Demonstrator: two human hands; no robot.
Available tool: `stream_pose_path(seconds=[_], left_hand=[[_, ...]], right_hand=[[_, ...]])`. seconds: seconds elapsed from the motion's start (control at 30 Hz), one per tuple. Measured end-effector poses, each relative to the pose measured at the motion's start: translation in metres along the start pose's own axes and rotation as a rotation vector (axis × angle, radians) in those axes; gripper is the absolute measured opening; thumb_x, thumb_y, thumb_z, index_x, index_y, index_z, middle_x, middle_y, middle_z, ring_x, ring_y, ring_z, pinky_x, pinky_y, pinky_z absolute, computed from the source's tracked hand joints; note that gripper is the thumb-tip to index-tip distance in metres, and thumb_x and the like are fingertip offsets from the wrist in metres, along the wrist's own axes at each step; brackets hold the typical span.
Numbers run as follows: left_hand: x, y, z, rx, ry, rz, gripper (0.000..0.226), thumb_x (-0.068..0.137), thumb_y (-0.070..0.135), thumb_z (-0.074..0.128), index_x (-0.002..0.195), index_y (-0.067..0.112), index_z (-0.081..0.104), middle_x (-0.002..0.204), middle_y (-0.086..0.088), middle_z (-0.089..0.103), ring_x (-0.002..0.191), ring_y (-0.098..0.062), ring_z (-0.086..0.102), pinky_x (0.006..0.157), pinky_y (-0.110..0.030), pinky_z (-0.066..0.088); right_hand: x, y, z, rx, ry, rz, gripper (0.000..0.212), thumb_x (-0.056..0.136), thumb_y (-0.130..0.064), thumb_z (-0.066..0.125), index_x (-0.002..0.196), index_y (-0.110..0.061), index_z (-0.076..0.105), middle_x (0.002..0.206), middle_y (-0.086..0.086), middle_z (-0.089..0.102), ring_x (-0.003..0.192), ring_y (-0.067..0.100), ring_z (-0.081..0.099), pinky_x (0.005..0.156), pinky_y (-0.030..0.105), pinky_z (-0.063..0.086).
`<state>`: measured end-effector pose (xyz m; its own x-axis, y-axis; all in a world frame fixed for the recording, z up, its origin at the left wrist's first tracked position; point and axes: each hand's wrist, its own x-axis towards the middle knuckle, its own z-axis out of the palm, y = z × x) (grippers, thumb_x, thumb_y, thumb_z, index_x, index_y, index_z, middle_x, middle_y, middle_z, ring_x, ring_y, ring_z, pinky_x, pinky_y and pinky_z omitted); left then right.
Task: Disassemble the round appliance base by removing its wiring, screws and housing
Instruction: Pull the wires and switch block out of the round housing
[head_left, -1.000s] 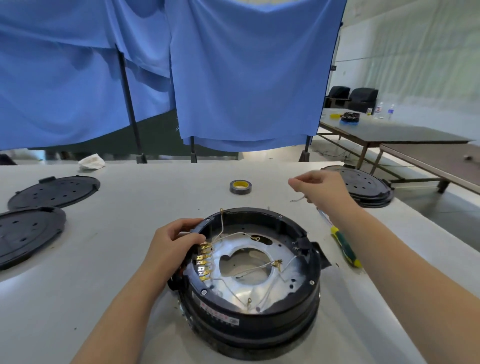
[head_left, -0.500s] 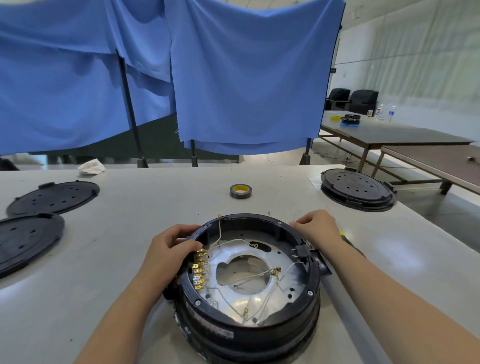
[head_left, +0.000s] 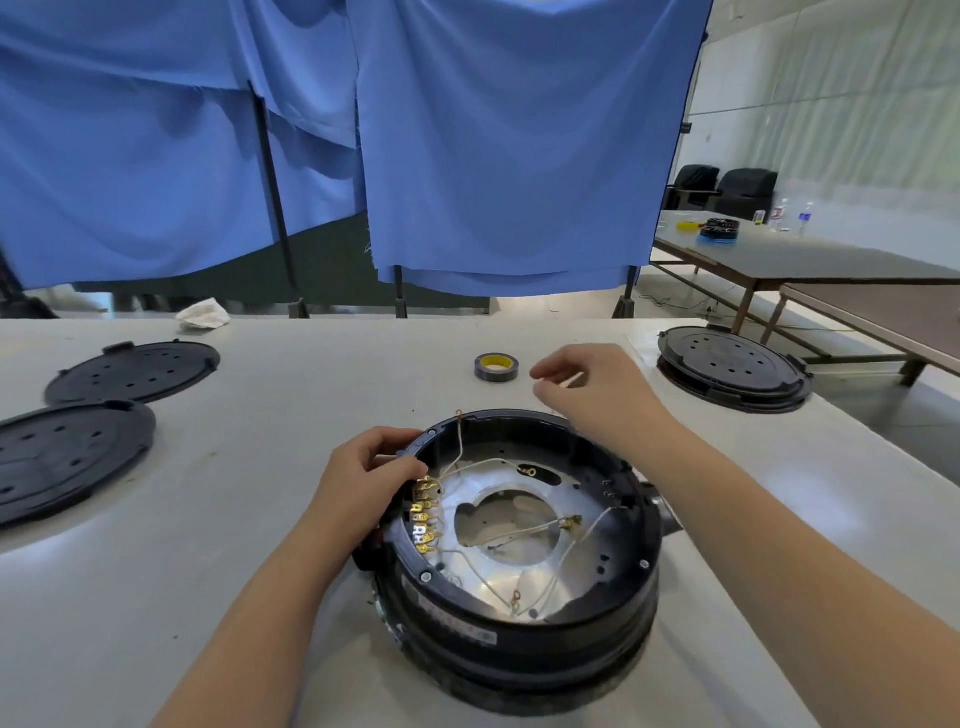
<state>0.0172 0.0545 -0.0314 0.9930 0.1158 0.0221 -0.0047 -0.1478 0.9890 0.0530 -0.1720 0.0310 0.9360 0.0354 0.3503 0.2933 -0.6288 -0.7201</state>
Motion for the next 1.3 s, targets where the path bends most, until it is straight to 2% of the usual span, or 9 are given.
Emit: stream_pose_path(seconds=[0.07,0.13,0.23,0.4,0.63,0.83,0.97,1.13,1.3], left_hand=[[0.001,0.000,-0.001,-0.012,0.000,-0.005,0.024,0.082,0.004,0.062,0.095,0.022,0.073,0.090,-0.008,0.073,0.082,-0.023,0.070,0.072,-0.033,0.057],[0.001,0.000,-0.001,-0.035,0.013,-0.004,0.023,0.083,0.005,0.060,0.093,0.020,0.074,0.089,-0.006,0.074,0.081,-0.019,0.070,0.069,-0.029,0.056],[0.002,-0.001,0.000,-0.035,0.023,0.017,0.022,0.084,0.005,0.060,0.093,0.019,0.074,0.087,-0.003,0.074,0.074,-0.009,0.069,0.062,-0.019,0.053],[0.005,-0.004,0.001,-0.013,0.029,0.038,0.021,0.084,0.006,0.058,0.094,0.018,0.072,0.088,-0.005,0.073,0.070,-0.009,0.068,0.060,-0.020,0.054],[0.007,-0.007,0.002,-0.003,0.034,0.070,0.020,0.085,0.009,0.058,0.091,0.023,0.071,0.083,-0.001,0.073,0.069,-0.008,0.068,0.058,-0.021,0.054],[0.007,-0.007,0.003,0.011,0.038,0.078,0.021,0.085,0.007,0.056,0.094,0.018,0.071,0.089,-0.002,0.072,0.080,-0.016,0.068,0.067,-0.028,0.054],[0.007,-0.007,0.004,0.015,0.038,0.080,0.021,0.085,0.007,0.056,0.097,0.017,0.070,0.090,-0.003,0.071,0.079,-0.014,0.068,0.065,-0.026,0.054],[0.007,-0.007,0.003,0.007,0.034,0.071,0.021,0.085,0.008,0.056,0.097,0.018,0.070,0.089,-0.002,0.071,0.072,-0.008,0.067,0.061,-0.022,0.055],[0.007,-0.006,0.003,0.028,0.037,0.075,0.021,0.085,0.008,0.056,0.099,0.016,0.070,0.092,-0.006,0.071,0.080,-0.017,0.068,0.070,-0.032,0.055]], right_hand=[[-0.009,-0.020,0.015,-0.045,-0.160,-0.066,0.010,0.081,-0.021,0.067,0.082,-0.030,0.071,0.073,-0.016,0.065,0.061,-0.008,0.056,0.058,0.008,0.038],[-0.018,-0.033,0.030,-0.089,-0.338,-0.092,0.008,0.080,-0.023,0.068,0.083,-0.029,0.073,0.073,-0.017,0.066,0.061,-0.008,0.058,0.058,0.010,0.041],[-0.023,-0.039,0.050,-0.200,-0.463,-0.132,0.010,0.082,-0.024,0.067,0.089,-0.027,0.074,0.085,-0.013,0.070,0.077,0.001,0.063,0.071,0.021,0.052],[-0.024,-0.034,0.067,-0.227,-0.462,-0.115,0.012,0.082,-0.021,0.065,0.083,-0.028,0.074,0.083,-0.010,0.070,0.078,0.008,0.063,0.074,0.028,0.054],[-0.025,-0.025,0.074,-0.141,-0.438,-0.067,0.008,0.081,-0.025,0.068,0.082,-0.030,0.074,0.075,-0.011,0.069,0.070,0.003,0.060,0.061,0.020,0.042],[-0.026,-0.026,0.077,-0.101,-0.426,-0.080,0.014,0.081,-0.022,0.068,0.089,-0.026,0.079,0.078,-0.005,0.074,0.078,0.012,0.066,0.073,0.029,0.053],[-0.026,-0.026,0.078,-0.097,-0.436,-0.073,0.012,0.082,-0.027,0.070,0.090,-0.027,0.079,0.069,-0.007,0.070,0.060,0.007,0.058,0.059,0.025,0.048],[-0.025,-0.027,0.080,-0.111,-0.445,-0.063,0.013,0.084,-0.028,0.070,0.095,-0.026,0.078,0.065,-0.009,0.065,0.057,0.003,0.051,0.059,0.022,0.042],[-0.024,-0.027,0.079,-0.102,-0.444,-0.050,0.010,0.083,-0.026,0.072,0.090,-0.023,0.078,0.064,-0.009,0.065,0.059,0.005,0.052,0.060,0.023,0.043]])
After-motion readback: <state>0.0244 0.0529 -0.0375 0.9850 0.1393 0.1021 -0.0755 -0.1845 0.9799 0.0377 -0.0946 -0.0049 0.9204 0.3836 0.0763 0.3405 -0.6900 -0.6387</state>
